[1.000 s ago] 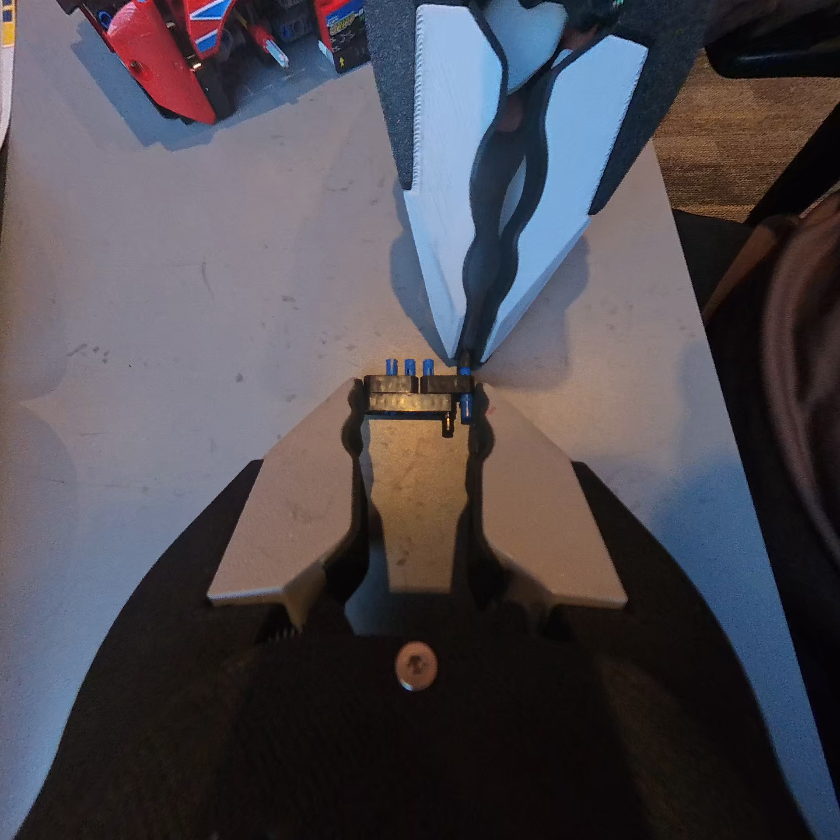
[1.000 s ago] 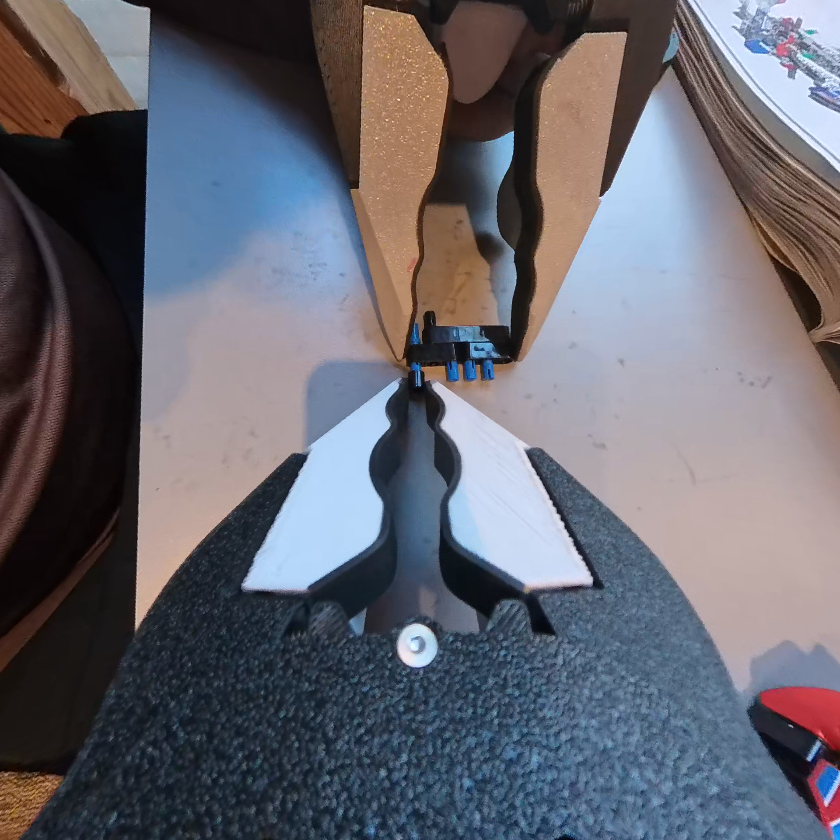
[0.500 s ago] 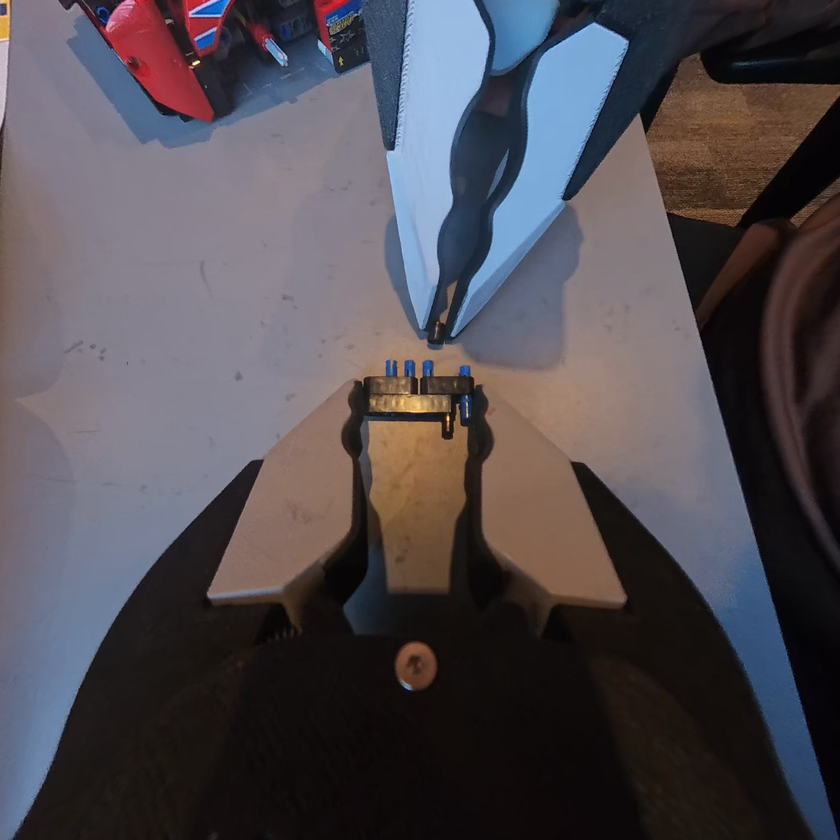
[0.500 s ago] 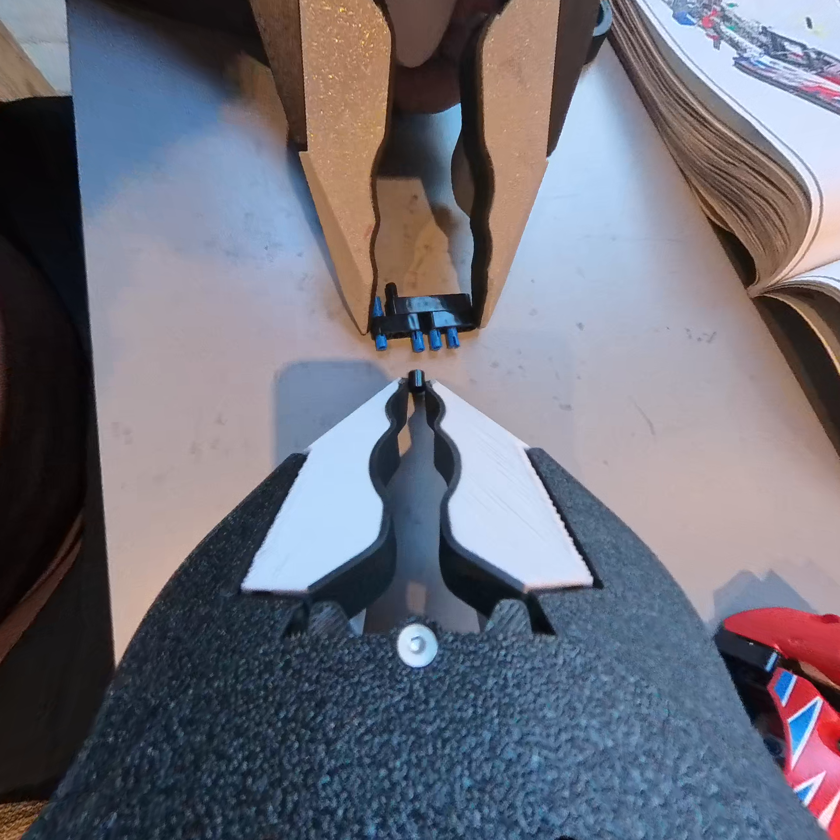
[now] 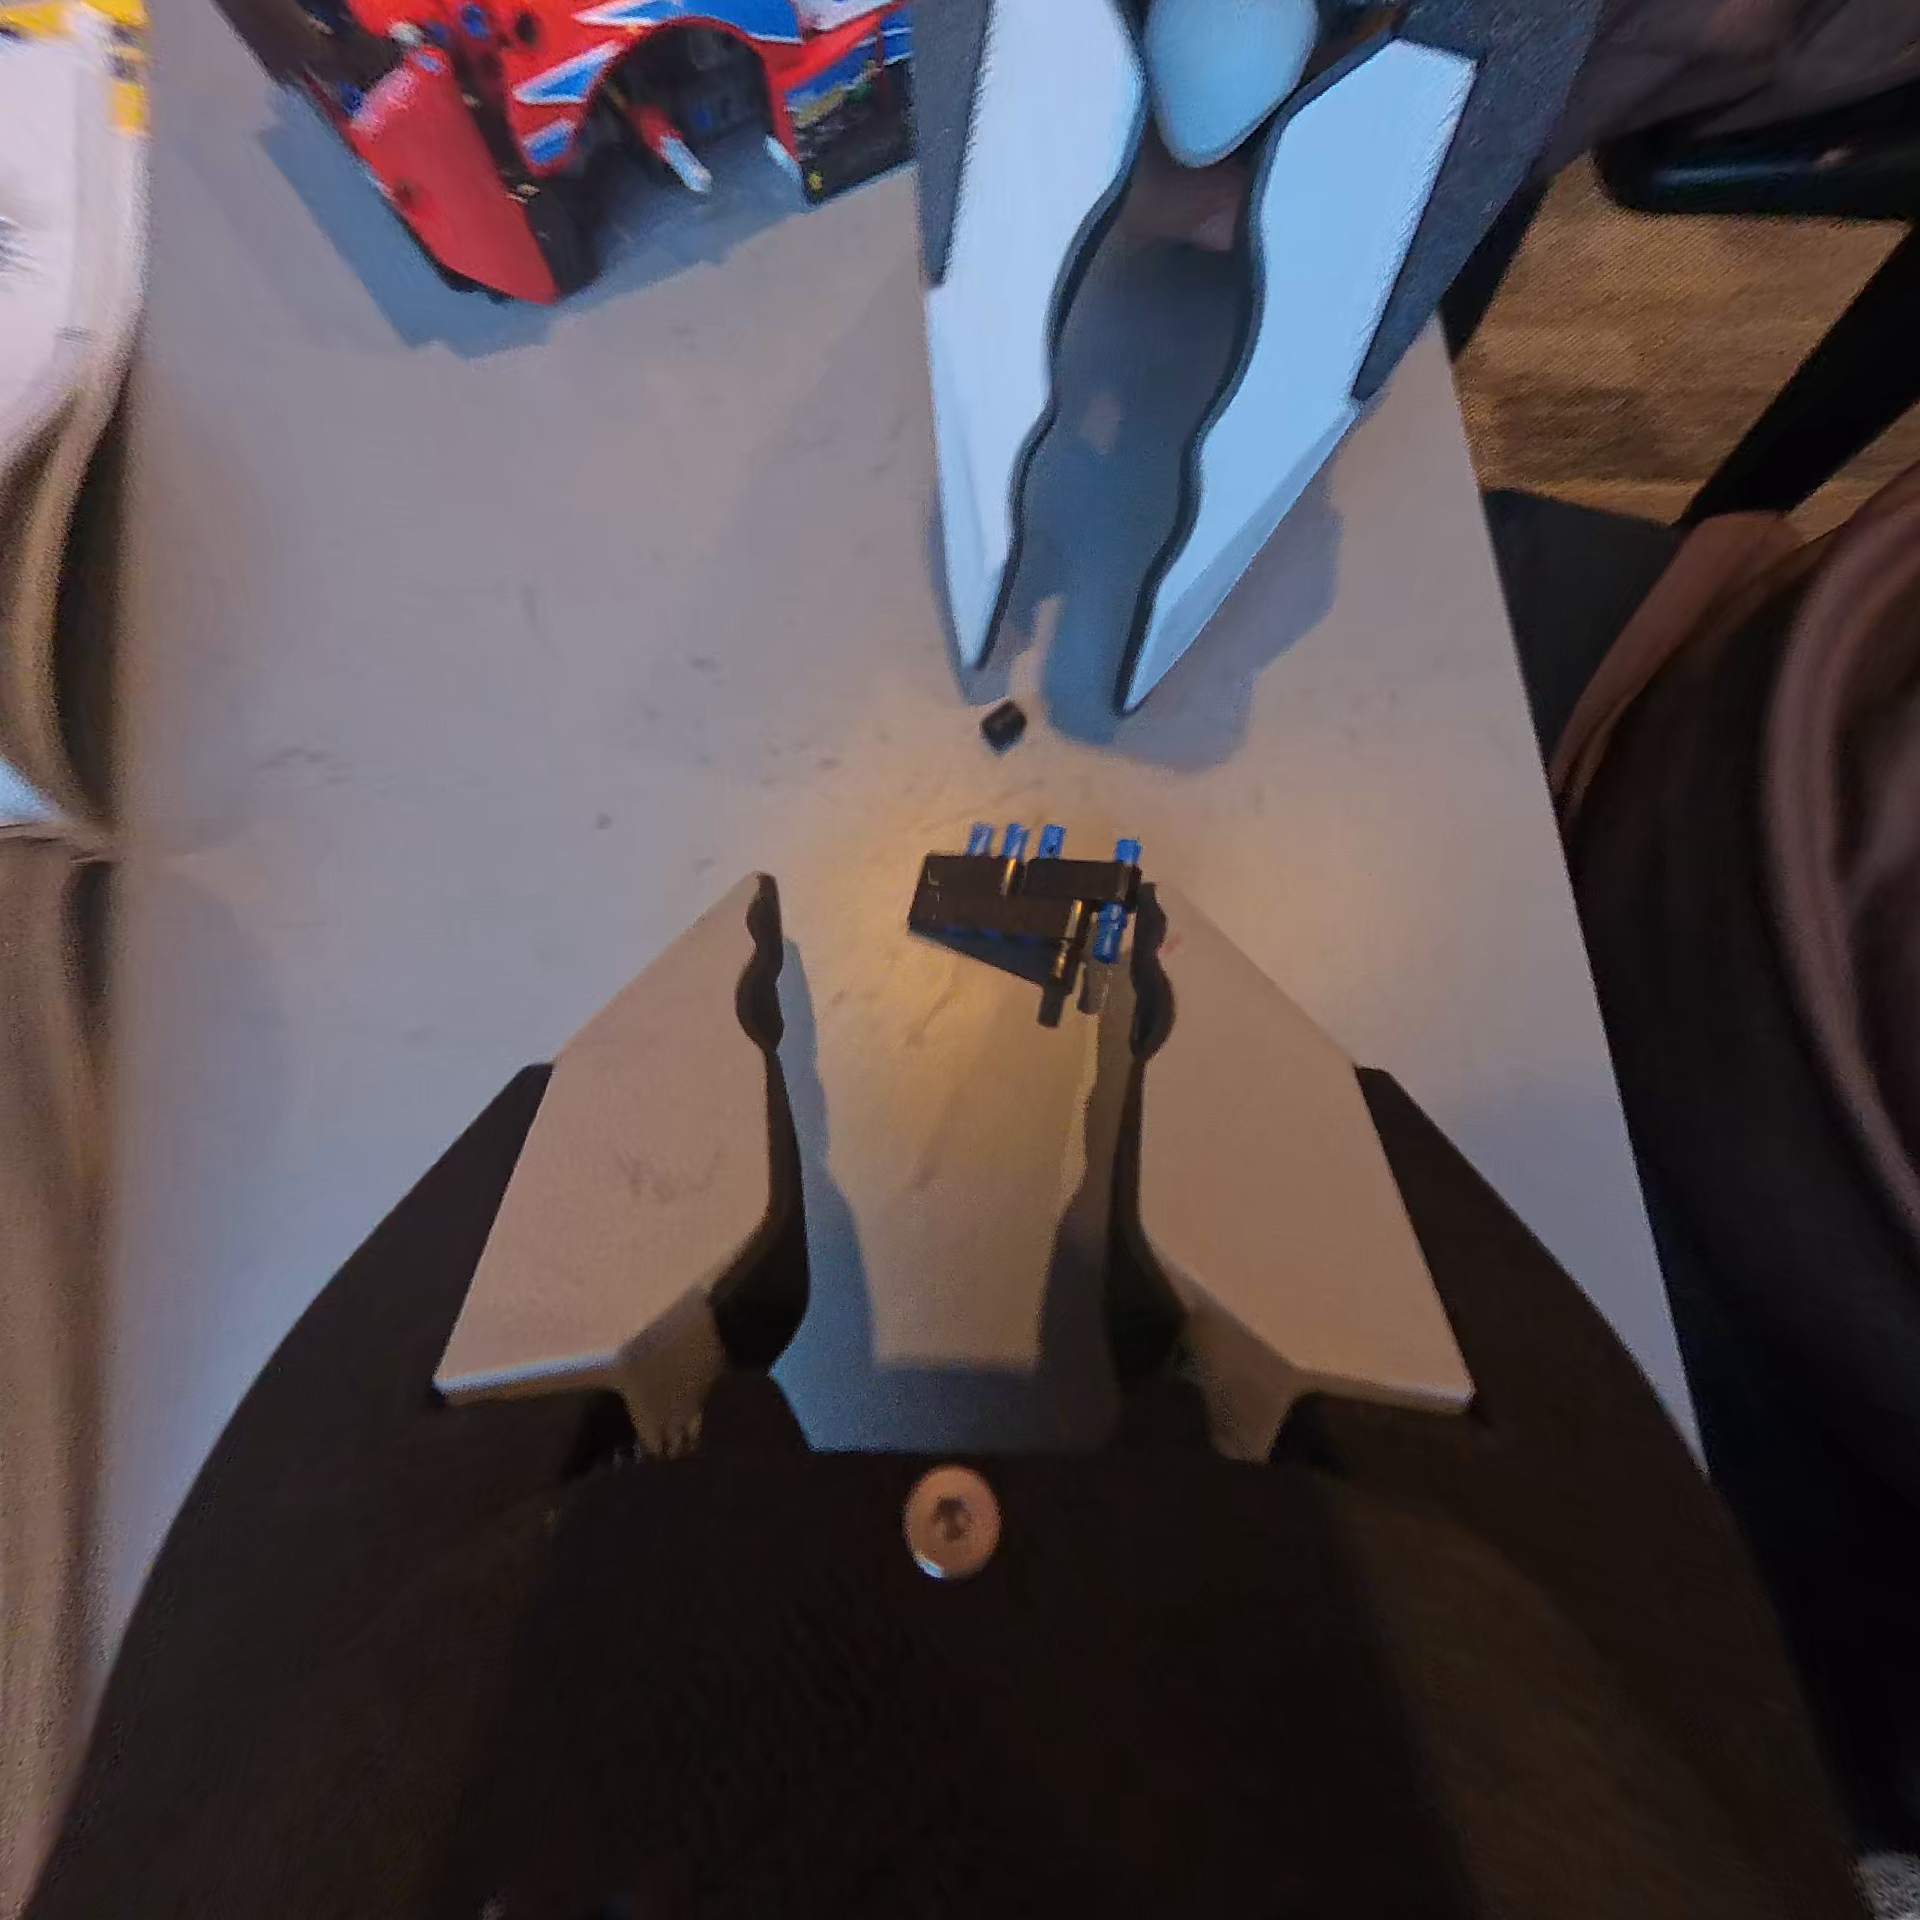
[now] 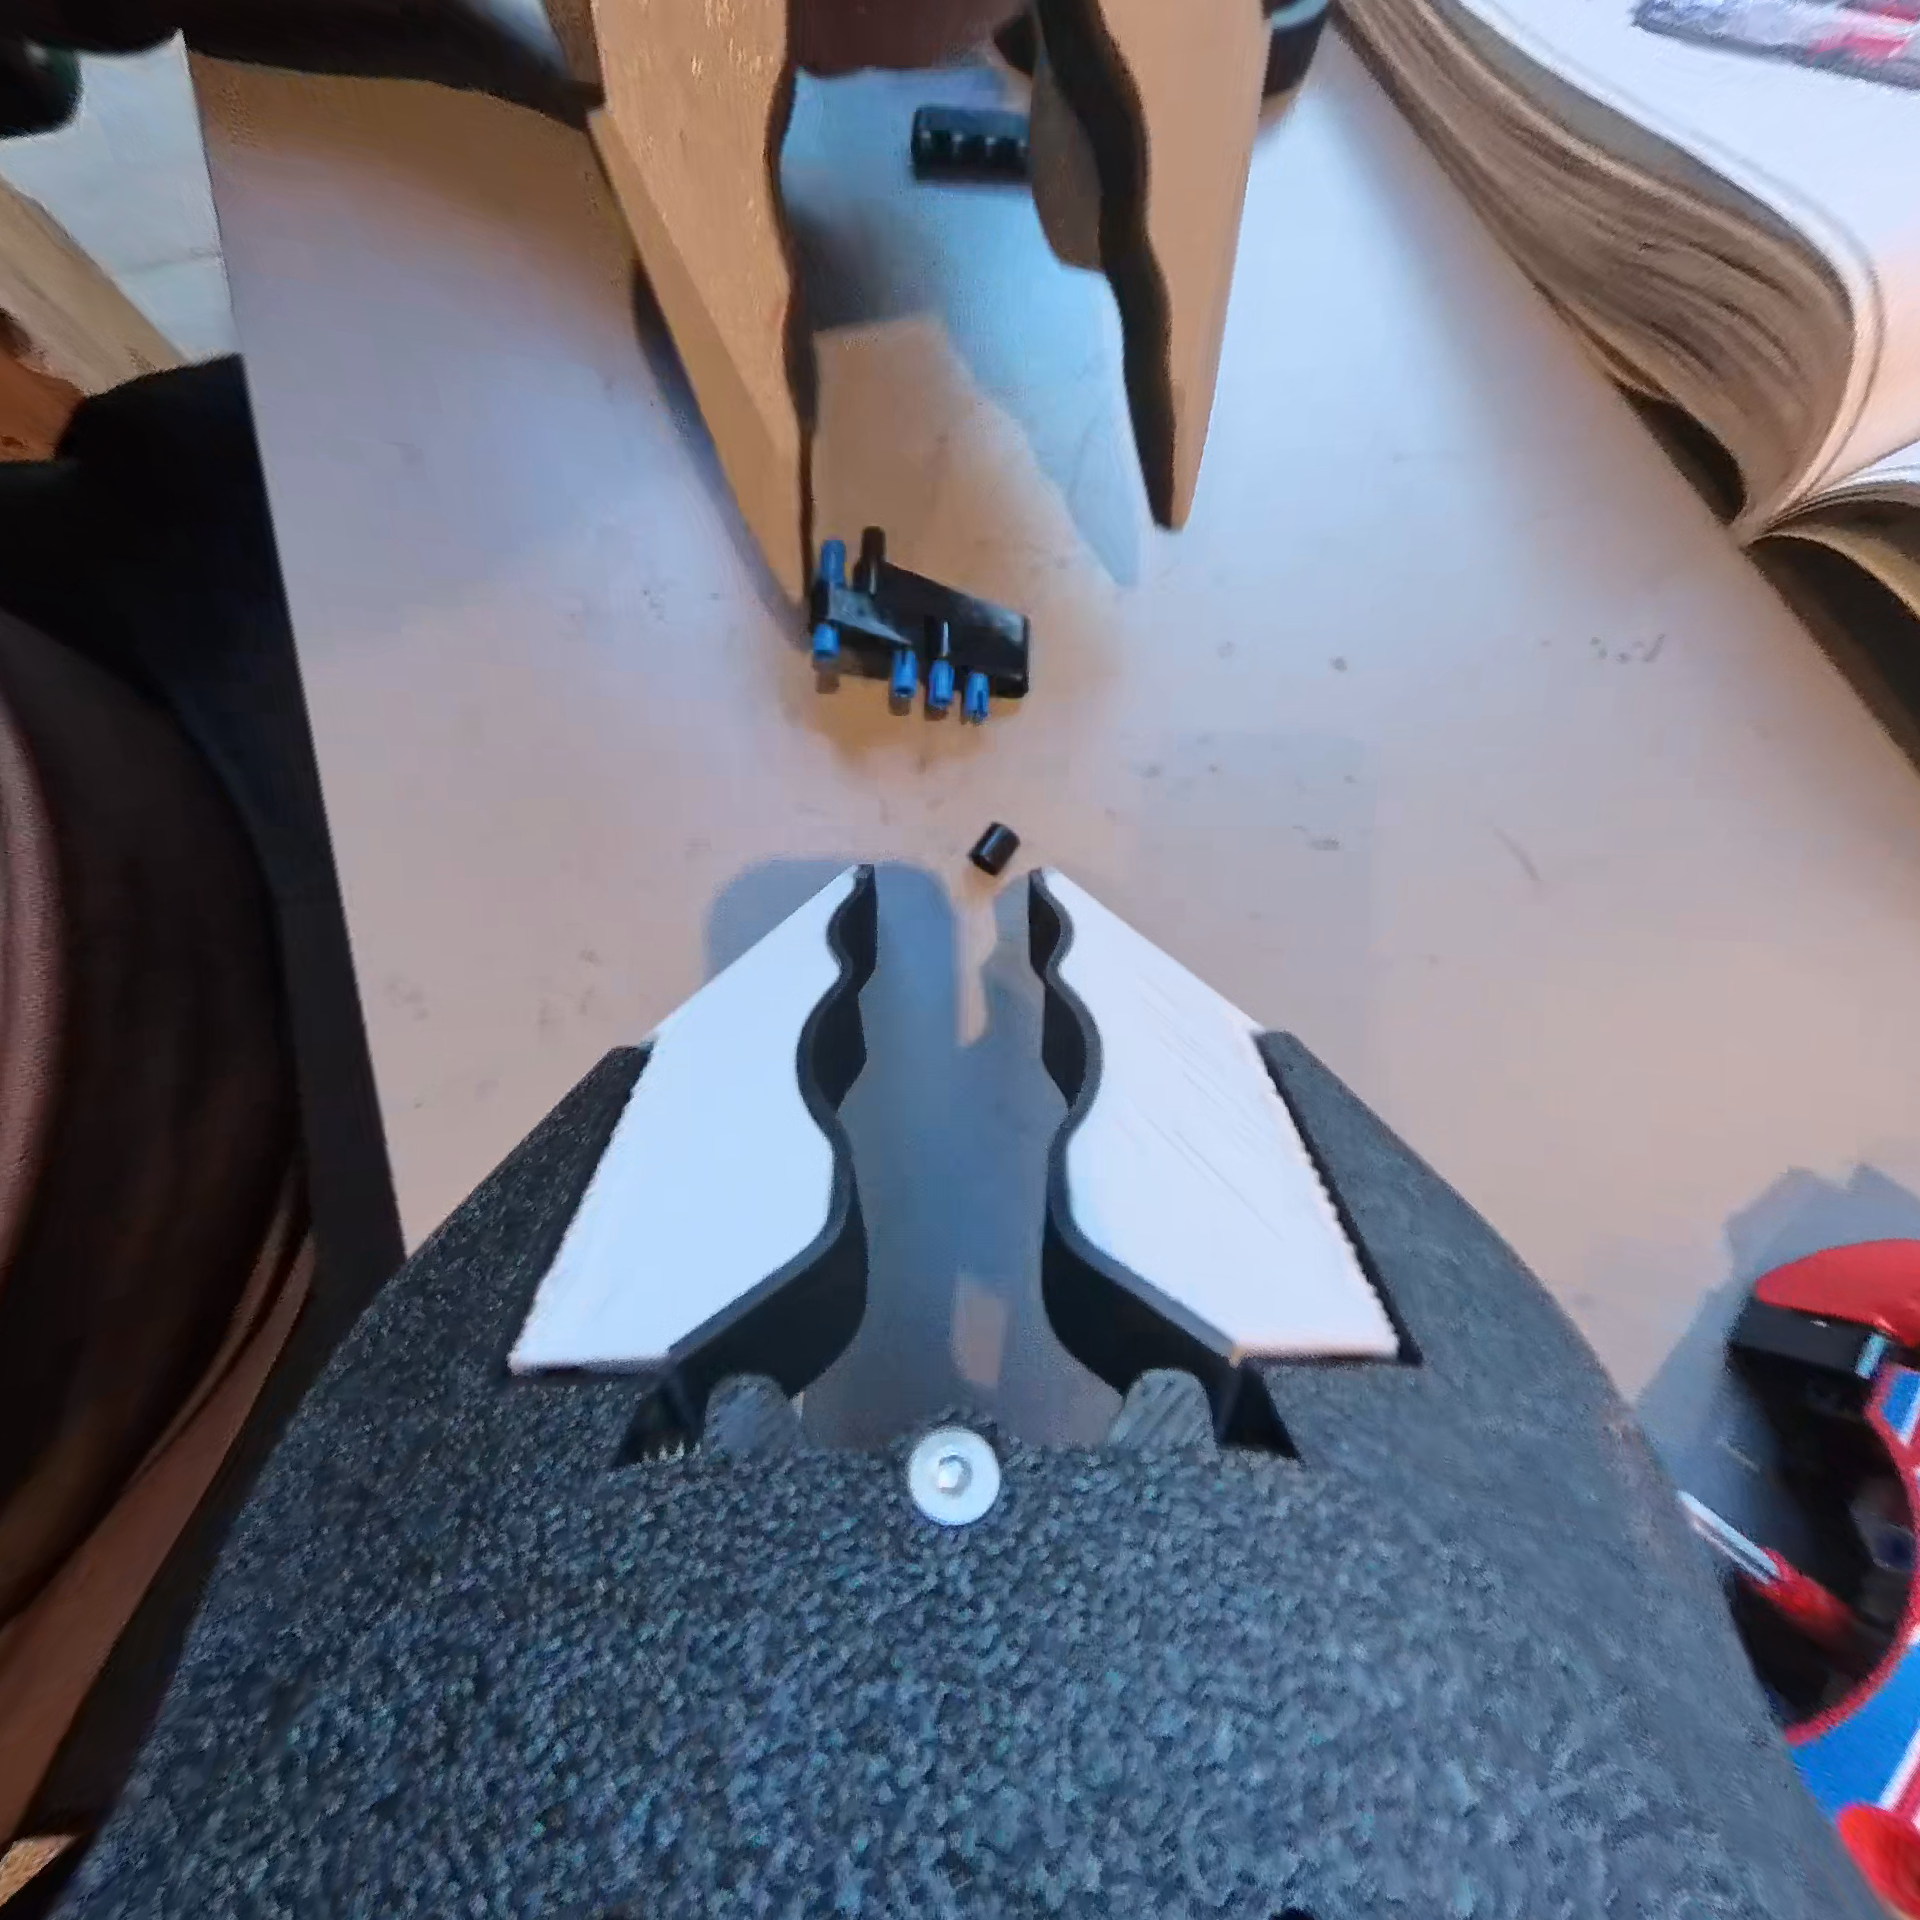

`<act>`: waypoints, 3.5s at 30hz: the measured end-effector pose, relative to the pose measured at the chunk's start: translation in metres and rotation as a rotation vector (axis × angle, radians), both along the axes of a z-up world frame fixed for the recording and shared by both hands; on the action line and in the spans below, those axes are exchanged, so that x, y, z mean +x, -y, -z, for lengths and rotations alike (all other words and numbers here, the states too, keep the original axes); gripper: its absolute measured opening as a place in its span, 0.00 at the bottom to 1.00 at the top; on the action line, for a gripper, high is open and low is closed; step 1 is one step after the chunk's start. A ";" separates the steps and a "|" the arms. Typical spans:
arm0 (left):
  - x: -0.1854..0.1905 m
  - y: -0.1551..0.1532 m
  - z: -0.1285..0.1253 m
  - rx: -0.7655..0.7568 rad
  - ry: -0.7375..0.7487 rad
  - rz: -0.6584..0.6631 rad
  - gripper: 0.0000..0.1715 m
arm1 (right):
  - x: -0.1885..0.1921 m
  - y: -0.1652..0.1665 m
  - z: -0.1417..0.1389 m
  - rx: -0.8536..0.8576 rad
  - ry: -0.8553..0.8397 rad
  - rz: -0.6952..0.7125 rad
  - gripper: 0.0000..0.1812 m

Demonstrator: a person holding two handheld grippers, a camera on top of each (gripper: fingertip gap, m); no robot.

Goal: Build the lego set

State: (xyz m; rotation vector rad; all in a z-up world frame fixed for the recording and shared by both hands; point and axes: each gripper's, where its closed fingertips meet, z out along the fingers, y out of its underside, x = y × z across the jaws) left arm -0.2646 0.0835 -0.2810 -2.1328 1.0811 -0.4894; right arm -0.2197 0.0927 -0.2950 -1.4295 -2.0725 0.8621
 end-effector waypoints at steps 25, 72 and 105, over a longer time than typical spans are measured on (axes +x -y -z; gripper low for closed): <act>-0.123 0.017 -0.035 -0.134 -0.189 -0.541 0.09 | -0.028 -0.032 -0.004 -0.021 -0.054 0.231 0.07; 0.046 -0.016 -0.022 0.267 -0.091 0.070 0.01 | 0.007 -0.032 -0.039 -0.170 -0.248 0.139 0.08; -0.005 0.013 0.013 0.062 -0.134 0.223 0.33 | 0.011 0.051 0.004 0.077 -0.033 -0.164 0.10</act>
